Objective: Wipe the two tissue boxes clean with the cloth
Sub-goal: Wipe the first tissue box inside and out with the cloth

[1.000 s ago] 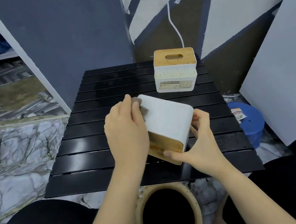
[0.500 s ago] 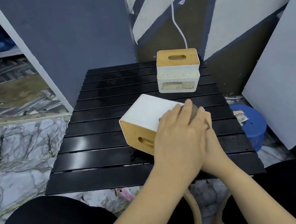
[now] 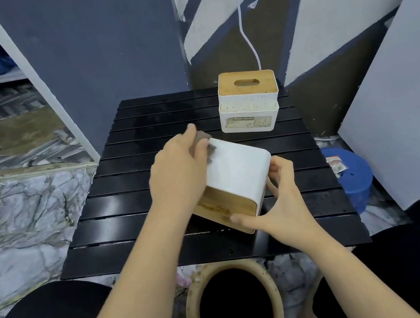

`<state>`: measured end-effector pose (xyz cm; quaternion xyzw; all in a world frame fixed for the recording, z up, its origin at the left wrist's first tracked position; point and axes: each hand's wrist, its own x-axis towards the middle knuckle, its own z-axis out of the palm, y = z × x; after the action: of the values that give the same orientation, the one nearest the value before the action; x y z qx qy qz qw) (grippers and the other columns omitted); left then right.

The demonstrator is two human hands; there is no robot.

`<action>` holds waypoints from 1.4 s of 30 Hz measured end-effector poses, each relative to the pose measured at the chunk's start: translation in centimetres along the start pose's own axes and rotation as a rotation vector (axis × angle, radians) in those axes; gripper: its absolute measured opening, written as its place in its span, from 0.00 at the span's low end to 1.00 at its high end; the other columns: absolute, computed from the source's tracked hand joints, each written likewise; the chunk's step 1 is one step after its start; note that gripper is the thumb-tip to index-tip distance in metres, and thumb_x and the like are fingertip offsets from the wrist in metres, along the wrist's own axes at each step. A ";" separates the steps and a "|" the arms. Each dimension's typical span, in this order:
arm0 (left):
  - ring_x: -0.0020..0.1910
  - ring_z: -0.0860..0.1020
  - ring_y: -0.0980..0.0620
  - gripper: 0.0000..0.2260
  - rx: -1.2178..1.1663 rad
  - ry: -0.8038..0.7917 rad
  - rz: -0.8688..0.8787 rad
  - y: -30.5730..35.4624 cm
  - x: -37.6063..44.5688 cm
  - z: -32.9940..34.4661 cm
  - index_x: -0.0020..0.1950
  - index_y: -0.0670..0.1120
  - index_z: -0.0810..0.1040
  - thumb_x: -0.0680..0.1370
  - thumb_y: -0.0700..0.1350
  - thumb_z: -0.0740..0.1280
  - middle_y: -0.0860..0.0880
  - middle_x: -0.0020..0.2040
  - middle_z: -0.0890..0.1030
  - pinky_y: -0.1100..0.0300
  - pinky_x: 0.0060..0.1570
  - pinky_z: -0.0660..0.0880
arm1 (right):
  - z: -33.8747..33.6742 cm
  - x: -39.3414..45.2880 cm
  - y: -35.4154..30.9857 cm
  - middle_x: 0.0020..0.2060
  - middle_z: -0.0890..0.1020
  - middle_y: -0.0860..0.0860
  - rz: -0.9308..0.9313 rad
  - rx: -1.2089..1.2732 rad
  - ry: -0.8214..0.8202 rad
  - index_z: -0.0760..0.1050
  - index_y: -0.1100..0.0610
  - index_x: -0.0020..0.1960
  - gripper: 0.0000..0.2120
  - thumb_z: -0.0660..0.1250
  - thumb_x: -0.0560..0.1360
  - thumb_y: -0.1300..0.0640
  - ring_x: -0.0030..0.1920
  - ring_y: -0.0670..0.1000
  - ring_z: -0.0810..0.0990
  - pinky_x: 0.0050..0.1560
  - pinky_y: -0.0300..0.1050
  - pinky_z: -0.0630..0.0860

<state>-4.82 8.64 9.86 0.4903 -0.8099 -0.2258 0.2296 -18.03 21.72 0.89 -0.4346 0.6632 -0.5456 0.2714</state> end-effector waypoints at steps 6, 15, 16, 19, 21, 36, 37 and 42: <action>0.47 0.76 0.53 0.13 -0.525 -0.054 -0.304 -3.0 0.5 -1.7 0.42 0.55 0.80 0.83 0.57 0.63 0.52 0.47 0.81 0.59 0.46 0.71 | 0.2 -0.4 -2.3 0.66 0.68 0.28 0.142 0.087 -0.269 0.48 0.38 0.75 0.54 0.81 0.63 0.43 0.62 0.25 0.72 0.54 0.24 0.74; 0.41 0.68 0.54 0.21 -0.800 0.096 -0.378 -6.0 -4.6 -0.4 0.39 0.43 0.77 0.84 0.57 0.61 0.50 0.40 0.72 0.57 0.42 0.64 | 1.5 -1.9 -5.9 0.78 0.64 0.41 0.274 0.252 -0.138 0.46 0.39 0.82 0.48 0.73 0.72 0.41 0.69 0.39 0.73 0.56 0.32 0.78; 0.41 0.70 0.54 0.22 -0.834 0.125 -0.383 -6.1 -5.0 0.0 0.39 0.44 0.79 0.84 0.56 0.61 0.51 0.40 0.75 0.57 0.44 0.67 | 1.4 -2.3 -5.2 0.81 0.56 0.39 0.204 0.246 -0.137 0.41 0.37 0.82 0.55 0.75 0.68 0.39 0.74 0.41 0.69 0.64 0.36 0.77; 0.55 0.80 0.60 0.16 -0.940 0.198 -0.426 -6.4 -5.1 1.1 0.54 0.51 0.86 0.85 0.54 0.60 0.58 0.54 0.85 0.62 0.59 0.75 | 1.7 -2.4 -3.8 0.81 0.52 0.33 0.114 0.181 -0.162 0.33 0.33 0.80 0.60 0.77 0.68 0.40 0.77 0.37 0.63 0.72 0.39 0.72; 0.50 0.80 0.66 0.14 -0.960 0.204 -0.410 -6.1 -5.1 1.6 0.53 0.55 0.85 0.85 0.54 0.59 0.62 0.49 0.86 0.72 0.51 0.75 | 1.4 -2.4 -2.9 0.77 0.58 0.29 0.107 0.127 -0.177 0.31 0.35 0.80 0.61 0.78 0.71 0.47 0.72 0.25 0.63 0.66 0.25 0.68; 0.55 0.79 0.66 0.19 -0.480 0.315 -0.205 -5.3 -6.3 4.5 0.72 0.47 0.76 0.85 0.54 0.59 0.63 0.52 0.83 0.70 0.56 0.74 | 1.9 -3.3 0.1 0.82 0.46 0.32 0.014 -0.091 -0.141 0.29 0.32 0.78 0.62 0.77 0.74 0.61 0.82 0.38 0.50 0.81 0.60 0.60; 0.61 0.78 0.61 0.22 -0.344 0.312 -0.130 -5.2 -6.3 4.6 0.75 0.47 0.73 0.85 0.55 0.58 0.57 0.60 0.82 0.62 0.62 0.75 | 1.9 -3.3 0.3 0.81 0.47 0.31 -0.001 -0.100 -0.131 0.30 0.35 0.80 0.62 0.78 0.73 0.60 0.82 0.38 0.50 0.81 0.59 0.61; 0.68 0.75 0.39 0.23 0.036 0.337 0.116 -5.5 -6.3 5.6 0.74 0.41 0.73 0.84 0.52 0.57 0.40 0.73 0.75 0.40 0.64 0.76 | 0.0 -2.3 0.6 0.81 0.51 0.34 -0.057 -0.100 -0.096 0.40 0.44 0.84 0.70 0.86 0.59 0.43 0.80 0.38 0.56 0.78 0.45 0.64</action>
<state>-1.72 12.78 1.19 0.4778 -0.7907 -0.1124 0.3659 -17.10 23.71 0.07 -0.4923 0.6632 -0.4976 0.2651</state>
